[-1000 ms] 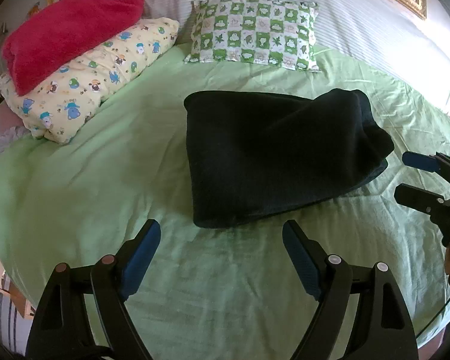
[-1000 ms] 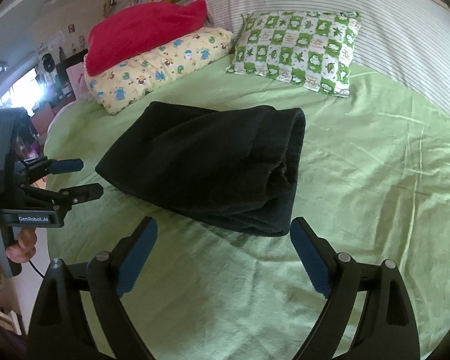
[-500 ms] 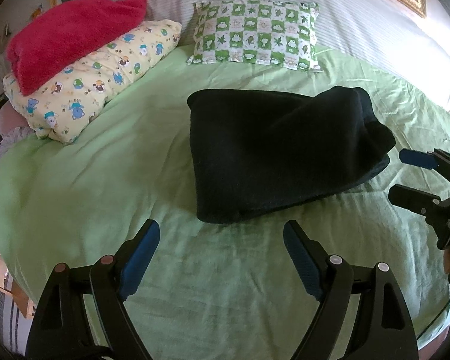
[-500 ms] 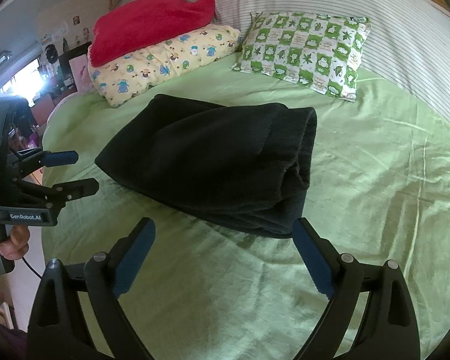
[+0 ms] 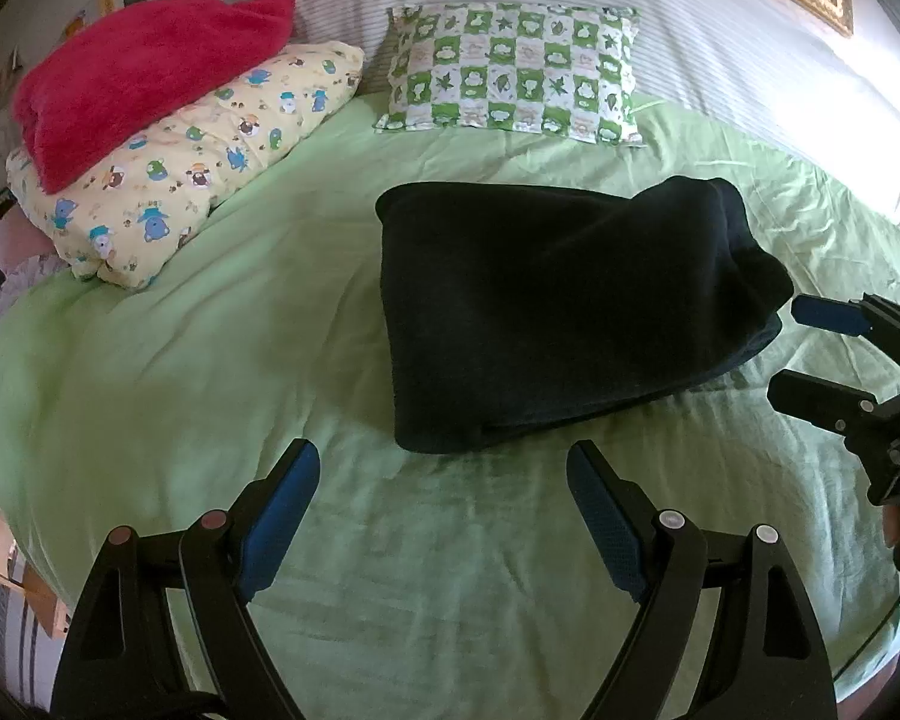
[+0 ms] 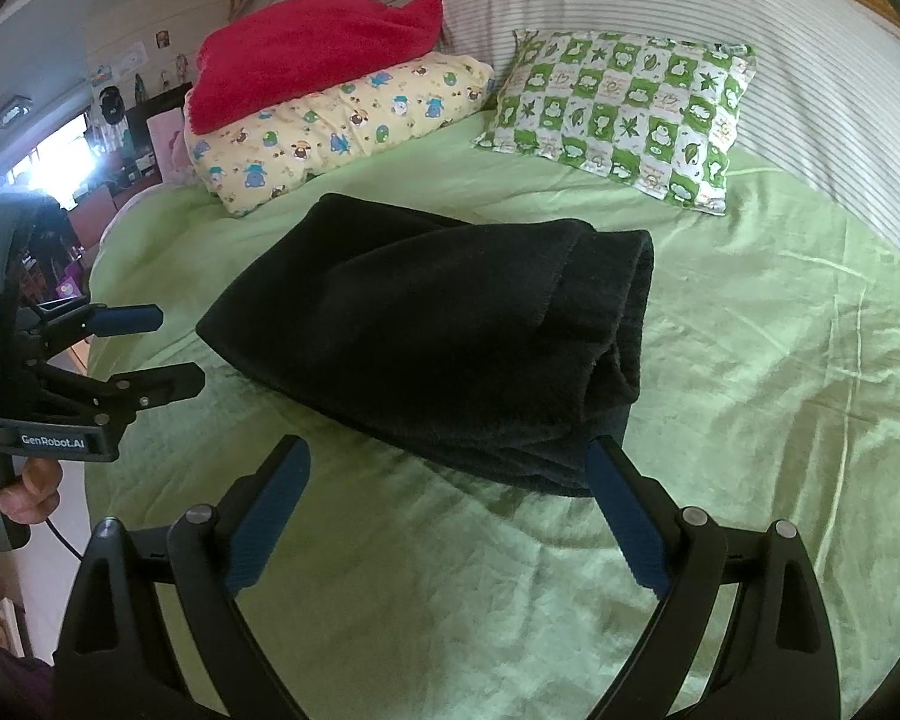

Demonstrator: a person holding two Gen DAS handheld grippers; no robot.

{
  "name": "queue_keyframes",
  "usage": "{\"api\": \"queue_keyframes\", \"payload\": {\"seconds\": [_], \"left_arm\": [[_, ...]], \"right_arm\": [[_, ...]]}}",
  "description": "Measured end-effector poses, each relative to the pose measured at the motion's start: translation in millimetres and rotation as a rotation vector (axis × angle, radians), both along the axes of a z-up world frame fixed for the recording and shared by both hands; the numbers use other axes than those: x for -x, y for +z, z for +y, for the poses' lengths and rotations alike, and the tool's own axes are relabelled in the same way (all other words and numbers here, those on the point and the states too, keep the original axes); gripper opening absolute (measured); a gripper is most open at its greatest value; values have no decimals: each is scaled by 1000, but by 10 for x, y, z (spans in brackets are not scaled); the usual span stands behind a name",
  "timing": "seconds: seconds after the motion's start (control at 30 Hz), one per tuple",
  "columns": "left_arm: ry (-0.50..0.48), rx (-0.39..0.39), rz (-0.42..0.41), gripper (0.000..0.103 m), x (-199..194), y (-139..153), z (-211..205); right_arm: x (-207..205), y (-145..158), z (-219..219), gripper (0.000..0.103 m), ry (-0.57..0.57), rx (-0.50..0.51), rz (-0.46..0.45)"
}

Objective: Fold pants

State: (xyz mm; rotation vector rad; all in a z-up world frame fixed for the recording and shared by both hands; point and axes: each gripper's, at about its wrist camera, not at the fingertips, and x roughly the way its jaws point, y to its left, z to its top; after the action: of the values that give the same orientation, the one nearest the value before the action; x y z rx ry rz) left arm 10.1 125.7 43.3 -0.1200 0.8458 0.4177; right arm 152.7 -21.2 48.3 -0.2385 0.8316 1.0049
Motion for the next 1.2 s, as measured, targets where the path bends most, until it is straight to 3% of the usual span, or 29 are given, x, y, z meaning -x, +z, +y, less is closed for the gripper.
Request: {"api": "queue_keyframes", "payload": {"seconds": [1.2], "left_arm": [[-24,13,14,85,-60,-13,2]], "right_arm": [[-24,39,-4,93,-4,-5,-6]]}}
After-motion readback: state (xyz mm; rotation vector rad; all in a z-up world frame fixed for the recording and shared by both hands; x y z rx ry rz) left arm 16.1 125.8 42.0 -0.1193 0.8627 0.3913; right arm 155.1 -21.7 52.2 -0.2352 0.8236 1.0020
